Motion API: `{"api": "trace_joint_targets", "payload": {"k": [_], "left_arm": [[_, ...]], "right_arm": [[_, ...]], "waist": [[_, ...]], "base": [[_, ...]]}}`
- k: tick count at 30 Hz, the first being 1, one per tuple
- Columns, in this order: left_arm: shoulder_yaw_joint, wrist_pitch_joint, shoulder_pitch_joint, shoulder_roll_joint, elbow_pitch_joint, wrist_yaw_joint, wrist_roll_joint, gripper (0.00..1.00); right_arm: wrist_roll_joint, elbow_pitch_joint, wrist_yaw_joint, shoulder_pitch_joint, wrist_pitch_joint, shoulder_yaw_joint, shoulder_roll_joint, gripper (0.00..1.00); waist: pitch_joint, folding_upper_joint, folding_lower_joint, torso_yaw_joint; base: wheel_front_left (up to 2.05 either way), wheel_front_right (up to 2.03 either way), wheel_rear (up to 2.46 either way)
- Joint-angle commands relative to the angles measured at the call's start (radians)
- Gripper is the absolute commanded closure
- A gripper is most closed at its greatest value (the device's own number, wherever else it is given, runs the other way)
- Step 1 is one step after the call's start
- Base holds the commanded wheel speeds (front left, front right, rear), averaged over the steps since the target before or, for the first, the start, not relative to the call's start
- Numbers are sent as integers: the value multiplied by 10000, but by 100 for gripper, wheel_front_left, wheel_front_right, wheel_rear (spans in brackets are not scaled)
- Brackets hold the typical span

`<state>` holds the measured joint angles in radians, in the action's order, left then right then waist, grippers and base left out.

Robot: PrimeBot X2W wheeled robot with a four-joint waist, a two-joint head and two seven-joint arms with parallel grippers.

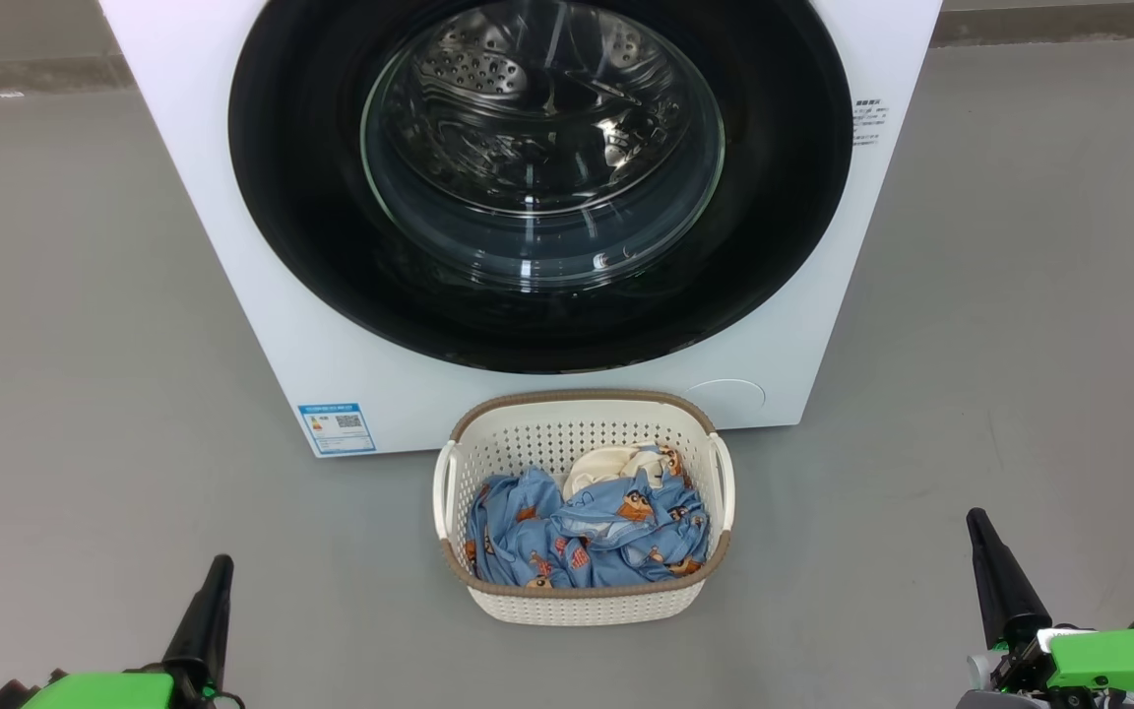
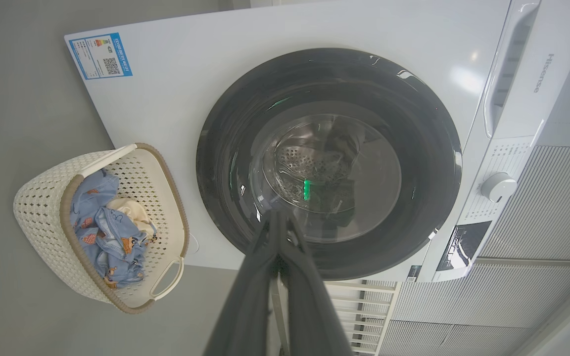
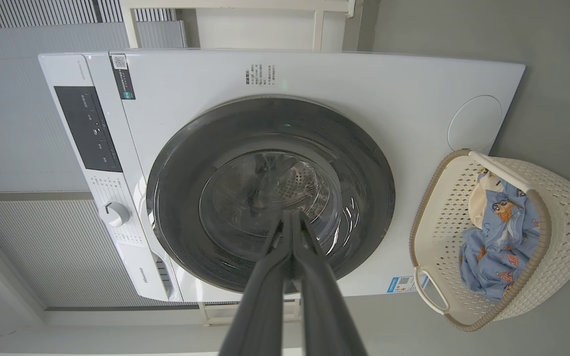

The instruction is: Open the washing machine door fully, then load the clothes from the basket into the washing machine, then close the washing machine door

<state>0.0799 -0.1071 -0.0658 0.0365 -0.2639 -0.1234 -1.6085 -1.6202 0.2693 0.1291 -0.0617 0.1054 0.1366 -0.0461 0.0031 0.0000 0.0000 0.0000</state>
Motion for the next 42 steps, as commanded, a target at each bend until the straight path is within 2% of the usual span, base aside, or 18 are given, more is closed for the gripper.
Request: {"api": "trace_joint_targets", "payload": {"k": [1,29,30,35,39,42], "left_arm": [[346,-67,-422,137,189,-73,4,100],[343,-64,-422,137,190,-73,2,100],[0,2,-2,0,3,0,0,0],[-79,68,159,-122,-232,14,12,0],[-141,185,115,-113,-140,11,25,0],[-186,275,90,-107,-69,9,35,0]], "right_arm": [[125,-245,16,-463,87,-218,-42,100],[125,-245,16,-463,87,-217,-42,100],[1,-4,0,-3,-1,-1,0,0],[10,253,0,119,-53,-33,61,0],[42,158,1,71,-146,-107,56,0],[94,69,1,45,-224,-178,47,0]], "waist": [[0,0,0,0],[0,0,0,0],[0,0,0,0],[5,0,1,0],[-12,0,22,-1],[-2,0,9,-2]], "base": [[0,0,0],[0,0,0],[0,0,0],[0,0,0],[0,0,0],[0,0,0]]}}
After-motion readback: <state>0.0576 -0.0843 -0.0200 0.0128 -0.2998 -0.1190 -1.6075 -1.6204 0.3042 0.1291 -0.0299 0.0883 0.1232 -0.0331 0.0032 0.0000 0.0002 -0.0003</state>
